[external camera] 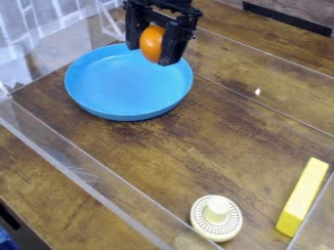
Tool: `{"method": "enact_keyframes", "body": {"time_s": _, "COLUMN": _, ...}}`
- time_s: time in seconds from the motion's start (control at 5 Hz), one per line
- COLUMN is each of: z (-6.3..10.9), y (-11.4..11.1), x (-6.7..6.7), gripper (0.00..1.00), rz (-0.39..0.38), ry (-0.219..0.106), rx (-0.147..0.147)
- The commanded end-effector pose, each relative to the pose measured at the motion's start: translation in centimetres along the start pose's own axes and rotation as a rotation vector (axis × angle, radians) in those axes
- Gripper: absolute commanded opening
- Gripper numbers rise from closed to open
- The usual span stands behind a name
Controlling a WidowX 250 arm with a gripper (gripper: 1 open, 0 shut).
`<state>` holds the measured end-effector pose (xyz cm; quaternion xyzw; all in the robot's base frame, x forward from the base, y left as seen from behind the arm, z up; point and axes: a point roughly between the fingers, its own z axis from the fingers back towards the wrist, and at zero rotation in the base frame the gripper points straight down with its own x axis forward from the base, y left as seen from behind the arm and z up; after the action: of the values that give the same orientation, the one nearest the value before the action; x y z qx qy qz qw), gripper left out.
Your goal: Put the orange ball in the blue tray
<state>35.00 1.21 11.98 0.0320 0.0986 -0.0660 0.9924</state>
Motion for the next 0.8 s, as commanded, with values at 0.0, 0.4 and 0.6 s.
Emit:
{"method": "enact_keyframes", "body": {"time_s": 0.0, "z": 4.17, "y": 0.92, "x": -1.38, "gripper": 0.00, "rz": 0.029, "ry": -0.117, "rx": 0.014}}
{"method": "enact_keyframes", "body": {"time_s": 0.4, "z": 4.13, "y": 1.18, "x": -2.09, "gripper": 0.00, "rz": 0.037, "ry": -0.105, "rx": 0.012}}
{"method": "enact_keyframes", "body": {"time_s": 0.6, "z": 4.05, "y": 1.28, "x": -2.30, "gripper": 0.00, "rz": 0.035, "ry": -0.099, "rx": 0.012}}
